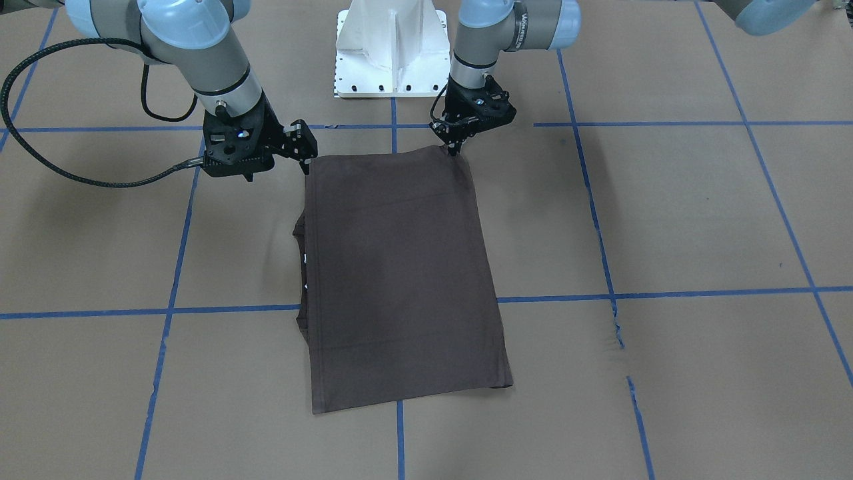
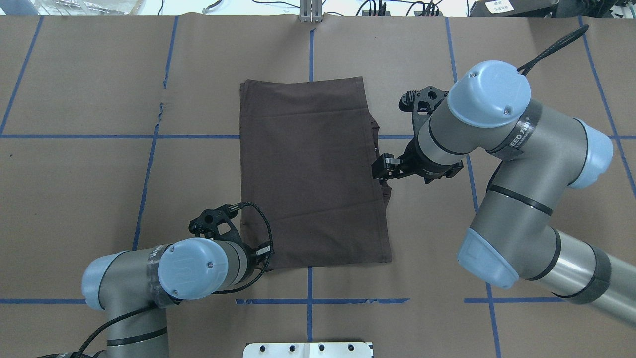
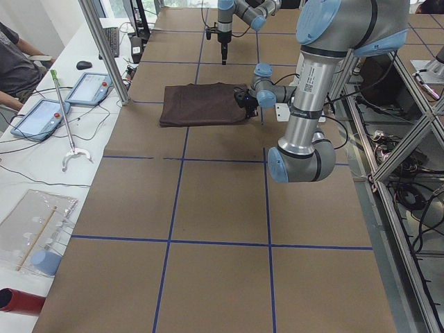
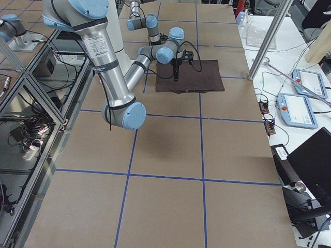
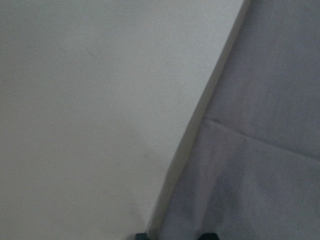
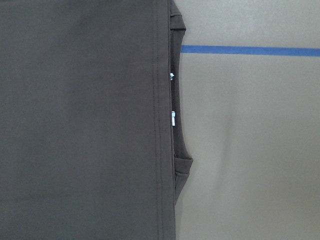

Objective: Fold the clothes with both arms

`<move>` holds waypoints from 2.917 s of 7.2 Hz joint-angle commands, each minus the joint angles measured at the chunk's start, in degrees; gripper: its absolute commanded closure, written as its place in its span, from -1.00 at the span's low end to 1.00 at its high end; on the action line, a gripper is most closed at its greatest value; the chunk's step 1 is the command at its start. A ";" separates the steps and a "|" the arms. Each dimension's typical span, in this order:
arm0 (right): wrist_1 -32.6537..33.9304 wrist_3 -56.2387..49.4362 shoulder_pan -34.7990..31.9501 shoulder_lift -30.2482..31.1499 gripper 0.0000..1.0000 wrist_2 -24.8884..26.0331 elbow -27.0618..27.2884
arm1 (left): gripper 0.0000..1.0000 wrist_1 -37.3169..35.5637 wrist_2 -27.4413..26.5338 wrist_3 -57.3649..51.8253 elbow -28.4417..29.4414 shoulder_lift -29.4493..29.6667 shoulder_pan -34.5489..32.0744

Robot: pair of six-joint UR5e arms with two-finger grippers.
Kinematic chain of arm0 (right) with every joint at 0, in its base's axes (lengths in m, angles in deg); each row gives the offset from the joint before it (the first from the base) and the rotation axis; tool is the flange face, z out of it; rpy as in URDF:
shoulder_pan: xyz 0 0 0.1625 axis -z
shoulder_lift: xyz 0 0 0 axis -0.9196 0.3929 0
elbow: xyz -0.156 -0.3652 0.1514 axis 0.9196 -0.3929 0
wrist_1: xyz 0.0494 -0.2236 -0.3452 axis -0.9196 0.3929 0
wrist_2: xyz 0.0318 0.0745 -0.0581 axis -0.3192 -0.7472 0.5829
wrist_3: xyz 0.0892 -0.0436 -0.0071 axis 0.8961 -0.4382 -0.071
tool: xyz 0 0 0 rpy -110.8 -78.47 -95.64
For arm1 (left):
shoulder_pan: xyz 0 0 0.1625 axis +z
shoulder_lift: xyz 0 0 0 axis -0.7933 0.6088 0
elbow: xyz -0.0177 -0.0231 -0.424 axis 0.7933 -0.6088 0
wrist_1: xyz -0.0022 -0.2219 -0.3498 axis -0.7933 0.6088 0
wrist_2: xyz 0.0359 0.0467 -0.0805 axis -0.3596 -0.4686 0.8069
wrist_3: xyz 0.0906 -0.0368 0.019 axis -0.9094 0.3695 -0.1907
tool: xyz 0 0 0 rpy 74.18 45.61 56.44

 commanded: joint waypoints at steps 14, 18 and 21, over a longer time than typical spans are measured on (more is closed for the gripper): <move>-8.85 53.25 19.55 0.43 -1.00 17.99 -9.11 | 1.00 -0.17 0.10 -2.56 -0.80 -0.01 -1.00; -5.24 53.25 20.51 0.09 -0.93 17.90 -8.67 | 1.00 -0.17 0.01 -2.56 -0.80 -0.01 -1.09; -5.16 53.16 20.51 0.08 0.74 17.73 -7.97 | 1.00 -0.17 0.01 -2.47 -0.80 -0.01 -1.09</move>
